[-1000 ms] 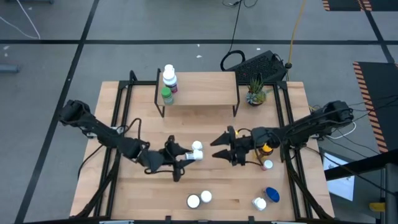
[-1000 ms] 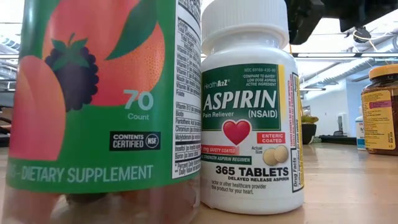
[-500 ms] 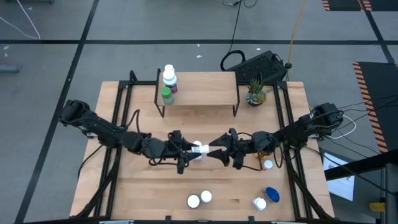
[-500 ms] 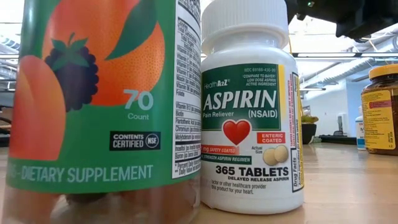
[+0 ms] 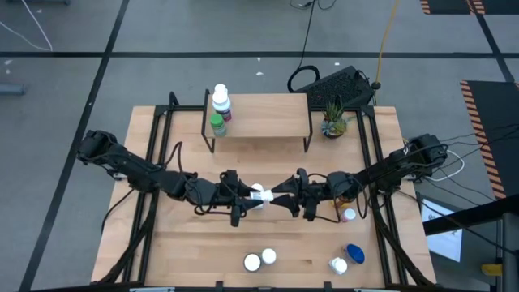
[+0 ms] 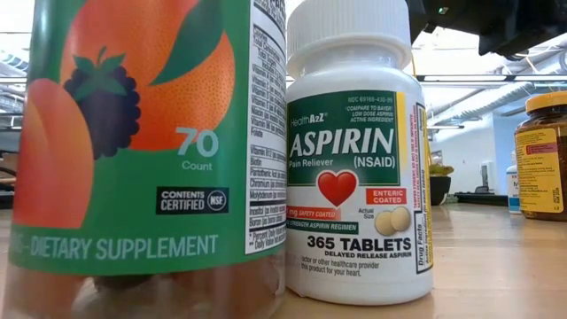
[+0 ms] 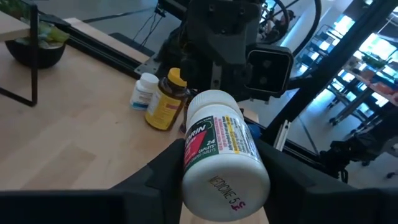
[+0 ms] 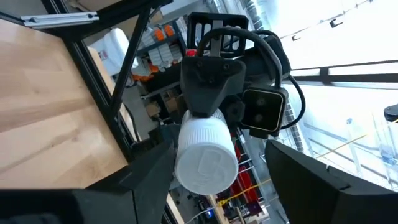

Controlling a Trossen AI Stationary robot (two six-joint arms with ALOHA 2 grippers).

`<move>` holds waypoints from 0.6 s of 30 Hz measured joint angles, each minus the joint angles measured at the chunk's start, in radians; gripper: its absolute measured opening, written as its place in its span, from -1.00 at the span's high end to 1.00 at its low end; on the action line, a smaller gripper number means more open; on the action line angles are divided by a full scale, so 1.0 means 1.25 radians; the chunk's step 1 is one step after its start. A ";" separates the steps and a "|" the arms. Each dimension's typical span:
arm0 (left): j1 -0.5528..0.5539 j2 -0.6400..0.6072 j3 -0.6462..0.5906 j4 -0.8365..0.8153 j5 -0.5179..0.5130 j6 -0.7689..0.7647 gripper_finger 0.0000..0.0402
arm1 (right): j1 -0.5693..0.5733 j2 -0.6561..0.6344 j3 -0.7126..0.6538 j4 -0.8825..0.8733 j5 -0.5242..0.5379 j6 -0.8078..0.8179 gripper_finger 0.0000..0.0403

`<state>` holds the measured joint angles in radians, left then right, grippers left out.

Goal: Pick and place medicine bottles onto shelf by color
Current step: Put the white and black pill bottle on the shelf

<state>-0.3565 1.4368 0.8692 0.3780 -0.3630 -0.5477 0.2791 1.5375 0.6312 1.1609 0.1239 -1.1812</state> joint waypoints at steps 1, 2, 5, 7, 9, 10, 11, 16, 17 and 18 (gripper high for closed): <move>0.001 0.000 0.000 0.000 0.000 -0.001 0.20 | -0.002 0.000 0.000 -0.003 -0.007 0.002 -0.19; 0.002 0.000 0.000 0.001 0.000 -0.001 0.20 | -0.003 0.000 0.000 -0.008 -0.018 0.002 -0.17; 0.003 0.000 0.000 0.005 0.000 0.007 0.17 | -0.004 0.000 0.006 -0.036 -0.018 0.004 -0.11; 0.004 0.000 0.000 0.007 0.002 0.016 0.15 | -0.004 0.000 0.018 -0.053 -0.017 0.023 -0.07; 0.004 0.000 0.000 0.008 0.005 0.021 0.15 | -0.004 -0.001 0.028 -0.063 -0.017 0.048 -0.03; 0.004 0.000 0.000 0.008 0.005 0.024 0.15 | -0.004 -0.001 0.031 -0.069 -0.017 0.058 -0.01; 0.004 0.000 0.000 0.008 0.005 0.025 0.16 | -0.004 -0.001 0.034 -0.075 -0.016 0.065 0.01; 0.004 0.000 0.000 0.007 0.007 0.030 0.19 | -0.004 -0.001 0.038 -0.077 -0.014 0.075 0.14; 0.004 0.000 0.000 0.006 0.014 0.030 0.18 | -0.005 0.000 0.038 -0.078 -0.014 0.076 0.17; 0.004 0.000 0.000 0.006 0.017 0.030 0.17 | -0.006 -0.001 0.038 -0.079 -0.014 0.077 0.20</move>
<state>-0.3515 1.4368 0.8692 0.3851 -0.3412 -0.5098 0.2720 1.5368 0.6788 1.0620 0.1066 -1.0855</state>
